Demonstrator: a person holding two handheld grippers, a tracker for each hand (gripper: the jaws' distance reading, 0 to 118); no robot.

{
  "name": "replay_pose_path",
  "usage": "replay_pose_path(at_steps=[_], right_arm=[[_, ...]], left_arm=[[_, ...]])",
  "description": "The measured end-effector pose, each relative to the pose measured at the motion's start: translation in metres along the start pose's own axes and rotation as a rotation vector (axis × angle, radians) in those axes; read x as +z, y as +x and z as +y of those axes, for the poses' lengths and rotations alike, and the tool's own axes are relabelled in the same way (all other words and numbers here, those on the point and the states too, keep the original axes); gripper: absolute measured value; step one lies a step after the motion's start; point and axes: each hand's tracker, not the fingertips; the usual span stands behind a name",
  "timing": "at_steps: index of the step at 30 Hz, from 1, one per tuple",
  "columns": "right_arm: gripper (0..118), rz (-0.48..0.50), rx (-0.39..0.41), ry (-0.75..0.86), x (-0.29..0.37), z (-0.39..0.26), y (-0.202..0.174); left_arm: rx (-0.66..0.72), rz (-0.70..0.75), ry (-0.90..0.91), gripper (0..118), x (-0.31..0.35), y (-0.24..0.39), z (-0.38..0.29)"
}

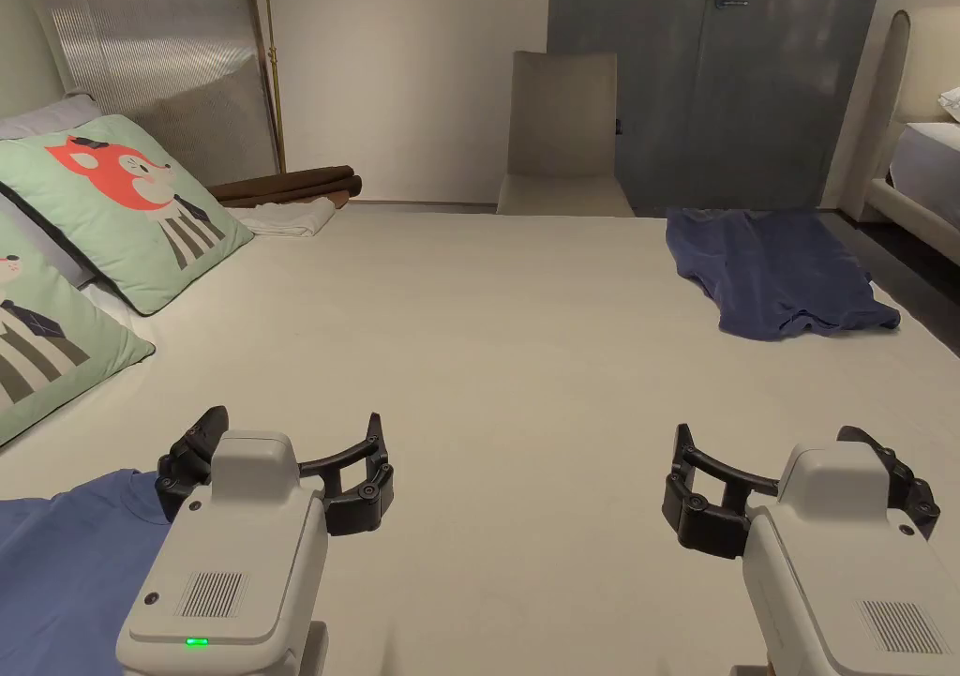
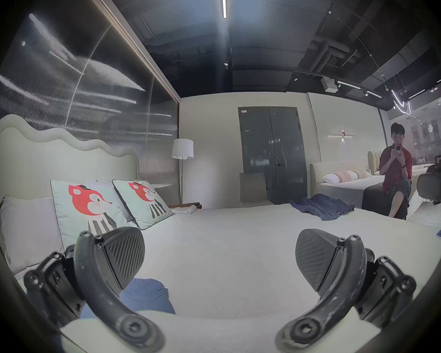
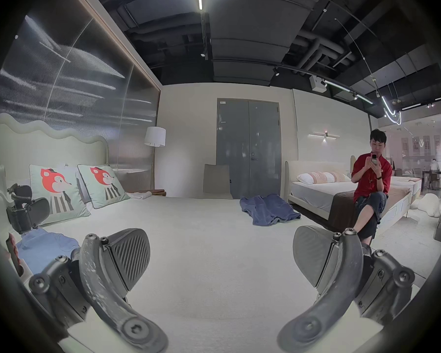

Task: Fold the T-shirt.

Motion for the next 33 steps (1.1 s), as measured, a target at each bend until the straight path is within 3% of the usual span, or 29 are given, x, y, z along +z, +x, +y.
replay_pose_path(at_steps=[10,13,15,17,27,33], right_arm=[[112,0.003,0.008,-0.002,0.0,0.0,0.0],[104,0.002,0.012,-0.012,0.001,0.001,-0.001],[61,-0.005,0.017,-0.016,0.002,0.001,-0.002],[1,-0.021,0.028,-0.02,0.001,0.002,-0.004],[0,-0.015,0.019,-0.032,0.002,0.003,-0.006],[0,0.079,-0.007,-0.033,-0.013,0.004,-0.044]], left_arm=[[0.001,0.002,0.003,114,0.001,0.0,0.001],[0.006,-0.001,0.006,98,0.002,0.001,0.002],[0.014,-0.01,0.015,54,0.003,0.002,0.002],[0.012,-0.014,0.015,0,0.003,0.004,0.003],[0.021,0.0,-0.007,0,-0.003,0.002,0.006],[0.036,0.104,-0.04,0,0.005,-0.041,0.007]])
